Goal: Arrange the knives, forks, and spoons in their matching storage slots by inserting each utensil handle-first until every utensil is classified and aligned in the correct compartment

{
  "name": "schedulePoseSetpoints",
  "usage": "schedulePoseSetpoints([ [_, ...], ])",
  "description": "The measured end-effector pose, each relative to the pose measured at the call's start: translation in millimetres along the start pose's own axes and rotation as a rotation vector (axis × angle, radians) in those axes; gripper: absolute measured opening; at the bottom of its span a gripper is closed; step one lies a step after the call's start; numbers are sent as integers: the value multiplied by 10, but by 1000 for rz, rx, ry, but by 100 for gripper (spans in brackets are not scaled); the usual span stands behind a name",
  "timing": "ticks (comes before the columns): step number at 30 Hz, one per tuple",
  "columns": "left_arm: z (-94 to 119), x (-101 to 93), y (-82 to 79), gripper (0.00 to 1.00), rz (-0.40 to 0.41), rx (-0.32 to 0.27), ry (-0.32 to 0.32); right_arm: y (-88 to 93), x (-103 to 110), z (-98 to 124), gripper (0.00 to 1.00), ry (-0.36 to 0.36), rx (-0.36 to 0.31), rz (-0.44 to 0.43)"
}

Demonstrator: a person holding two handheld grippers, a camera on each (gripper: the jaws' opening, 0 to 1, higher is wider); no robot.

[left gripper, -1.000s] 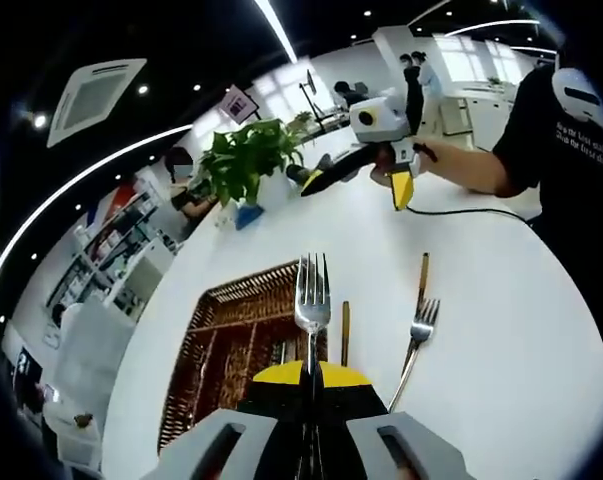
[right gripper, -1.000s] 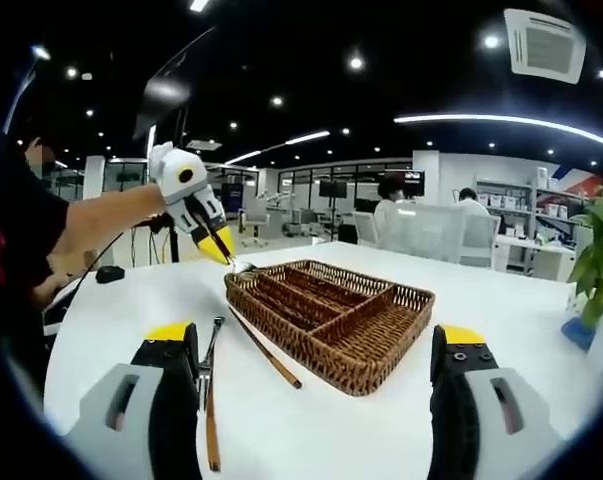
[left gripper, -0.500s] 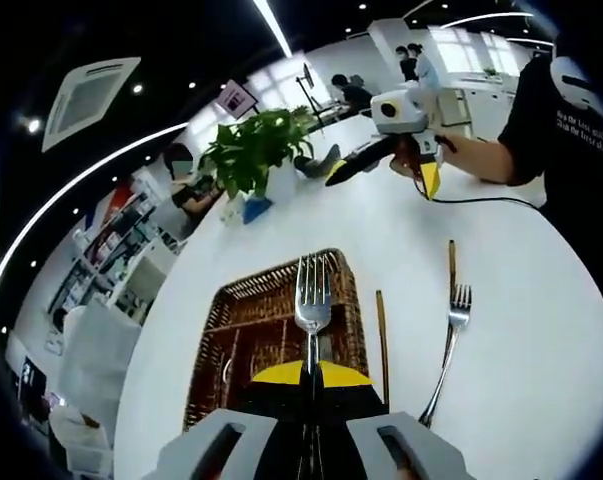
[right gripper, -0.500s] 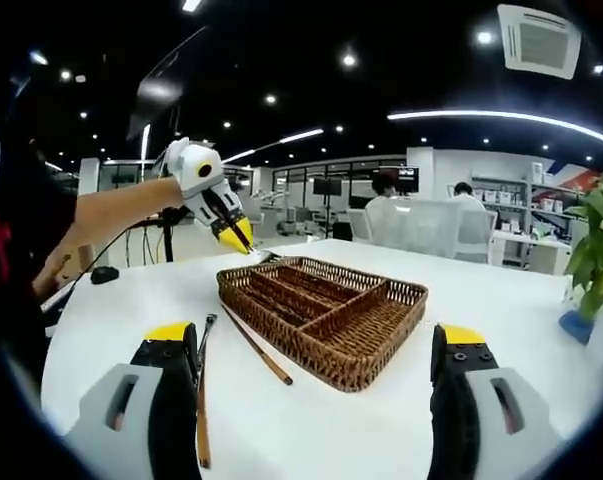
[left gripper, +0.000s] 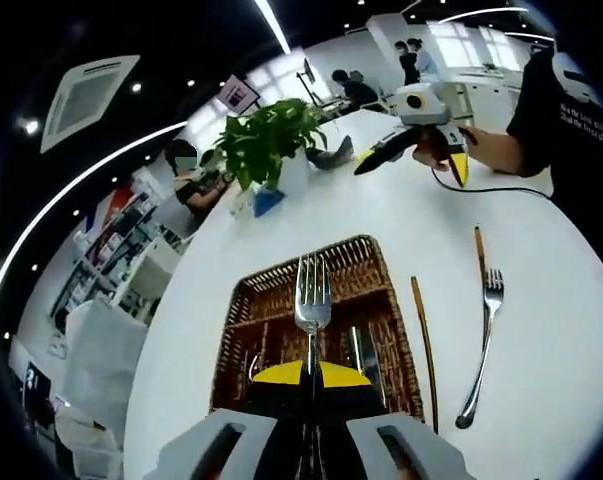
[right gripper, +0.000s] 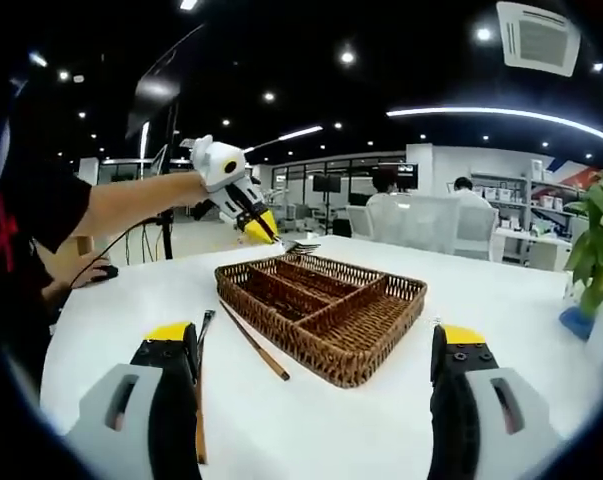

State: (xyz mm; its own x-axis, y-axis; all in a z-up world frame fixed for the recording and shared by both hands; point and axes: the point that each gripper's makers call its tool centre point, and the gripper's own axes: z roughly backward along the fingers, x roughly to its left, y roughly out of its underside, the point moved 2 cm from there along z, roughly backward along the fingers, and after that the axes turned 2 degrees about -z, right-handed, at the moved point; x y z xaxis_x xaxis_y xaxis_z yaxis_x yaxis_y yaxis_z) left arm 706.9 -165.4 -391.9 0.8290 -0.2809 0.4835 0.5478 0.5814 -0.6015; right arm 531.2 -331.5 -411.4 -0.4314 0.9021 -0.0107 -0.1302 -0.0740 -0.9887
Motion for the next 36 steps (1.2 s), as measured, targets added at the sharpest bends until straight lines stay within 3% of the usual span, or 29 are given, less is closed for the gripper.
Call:
schedulePoseSetpoints([
  [10,-138,308,164,2,4,10,-15,9,-25,-1,99,1,0,-3],
  [17,-227,462,188,2,-4,18,-26,2,-73,10,99,14,-8,-13],
  [36,-277,627,314,2,-2,54,-39,48,-74,-4,99,10,9,-8],
])
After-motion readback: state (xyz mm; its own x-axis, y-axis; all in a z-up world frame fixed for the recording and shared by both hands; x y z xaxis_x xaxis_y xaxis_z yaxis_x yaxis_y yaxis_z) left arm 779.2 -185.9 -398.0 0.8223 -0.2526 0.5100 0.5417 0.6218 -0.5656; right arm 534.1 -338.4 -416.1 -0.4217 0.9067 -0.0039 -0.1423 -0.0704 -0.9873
